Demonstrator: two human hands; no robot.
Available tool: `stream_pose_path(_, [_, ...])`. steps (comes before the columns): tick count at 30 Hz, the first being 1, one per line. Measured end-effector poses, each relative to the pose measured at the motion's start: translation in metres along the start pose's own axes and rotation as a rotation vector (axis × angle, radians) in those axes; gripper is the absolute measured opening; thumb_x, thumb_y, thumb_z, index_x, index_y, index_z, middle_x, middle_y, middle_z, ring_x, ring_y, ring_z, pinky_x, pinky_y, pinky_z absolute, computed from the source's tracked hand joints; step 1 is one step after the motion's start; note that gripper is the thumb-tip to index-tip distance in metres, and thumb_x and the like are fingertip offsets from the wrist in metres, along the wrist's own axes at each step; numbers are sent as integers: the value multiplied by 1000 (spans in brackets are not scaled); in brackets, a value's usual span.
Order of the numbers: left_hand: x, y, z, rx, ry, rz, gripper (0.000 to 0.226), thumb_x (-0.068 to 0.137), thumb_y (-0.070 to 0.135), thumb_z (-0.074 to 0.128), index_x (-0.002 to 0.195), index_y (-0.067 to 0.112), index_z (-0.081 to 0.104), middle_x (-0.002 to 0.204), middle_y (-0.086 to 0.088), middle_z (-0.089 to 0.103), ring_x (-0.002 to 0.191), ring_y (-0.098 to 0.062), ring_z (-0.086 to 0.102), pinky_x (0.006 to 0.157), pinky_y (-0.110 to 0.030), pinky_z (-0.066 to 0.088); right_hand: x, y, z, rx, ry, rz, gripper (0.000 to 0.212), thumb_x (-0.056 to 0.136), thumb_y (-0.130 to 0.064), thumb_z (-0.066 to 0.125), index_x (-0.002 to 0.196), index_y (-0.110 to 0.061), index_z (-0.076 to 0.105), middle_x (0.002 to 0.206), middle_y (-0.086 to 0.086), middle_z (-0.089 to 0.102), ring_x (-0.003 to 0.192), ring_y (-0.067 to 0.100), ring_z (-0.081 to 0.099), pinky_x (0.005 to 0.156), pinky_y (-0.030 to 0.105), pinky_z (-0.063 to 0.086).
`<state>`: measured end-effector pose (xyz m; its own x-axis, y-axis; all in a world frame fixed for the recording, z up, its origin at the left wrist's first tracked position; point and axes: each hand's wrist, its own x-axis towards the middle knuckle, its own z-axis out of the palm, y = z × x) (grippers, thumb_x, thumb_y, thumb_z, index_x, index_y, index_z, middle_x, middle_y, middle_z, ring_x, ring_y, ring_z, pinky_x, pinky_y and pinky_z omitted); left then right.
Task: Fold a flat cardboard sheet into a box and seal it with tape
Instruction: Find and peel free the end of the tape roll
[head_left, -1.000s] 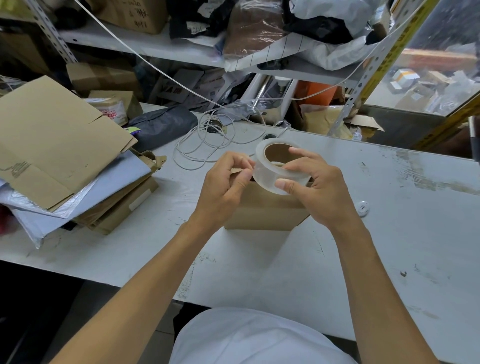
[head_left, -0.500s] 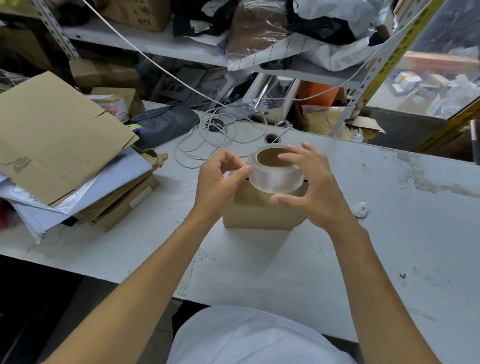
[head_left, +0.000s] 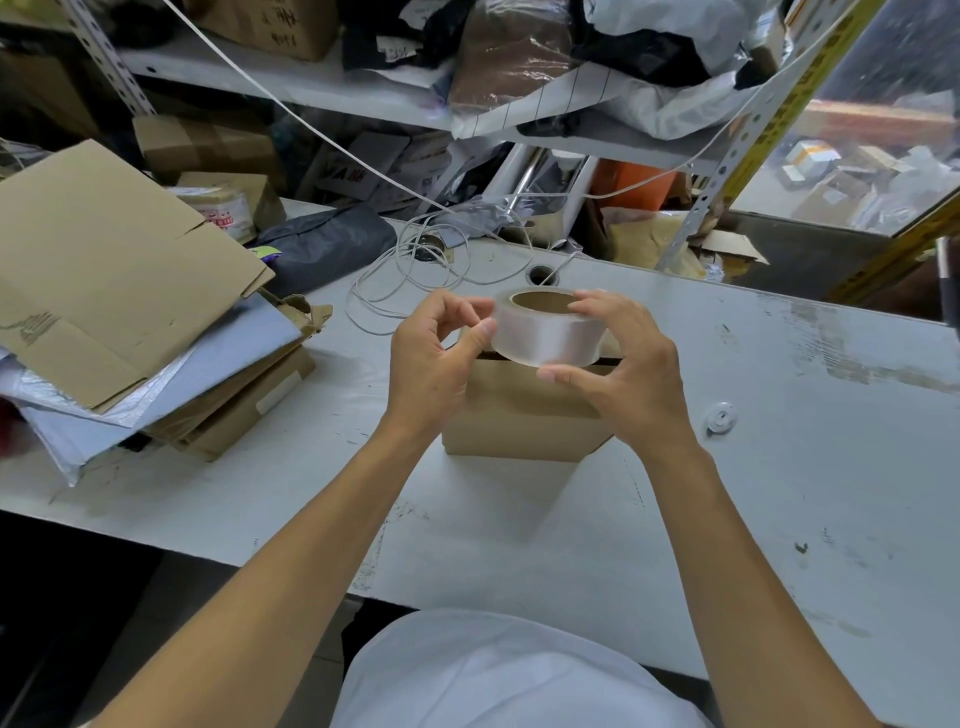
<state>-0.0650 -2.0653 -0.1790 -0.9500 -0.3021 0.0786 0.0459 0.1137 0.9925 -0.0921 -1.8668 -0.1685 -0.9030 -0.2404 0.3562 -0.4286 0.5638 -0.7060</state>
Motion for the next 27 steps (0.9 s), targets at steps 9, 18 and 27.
stream_pose_path(9, [0, 5, -1, -59, -34, 57, 19, 89, -1, 70, 85, -6, 53, 91, -12, 71, 107, -14, 70, 85, -25, 56, 2, 2, 0, 121, 7, 115, 62, 64, -39, 89, 120, -24, 64, 129, -15, 61, 126, 5, 51, 102, 40, 48])
stream_pose_path(18, [0, 4, -8, -94, -109, 76, 18, 86, -10, 67, 83, -5, 50, 85, -11, 67, 111, -22, 69, 85, -24, 54, 3, 3, 0, 147, -5, 152, 63, 62, -37, 91, 119, -26, 66, 129, -16, 61, 125, 4, 52, 102, 37, 49])
stream_pose_path(27, [5, 10, 1, 90, -82, -7, 28, 78, 18, 83, 99, 17, 64, 72, 1, 63, 85, -2, 65, 80, -25, 54, 5, 1, -1, 69, -45, 104, 59, 64, -38, 90, 116, -25, 66, 128, -12, 61, 119, 1, 51, 89, 4, 39])
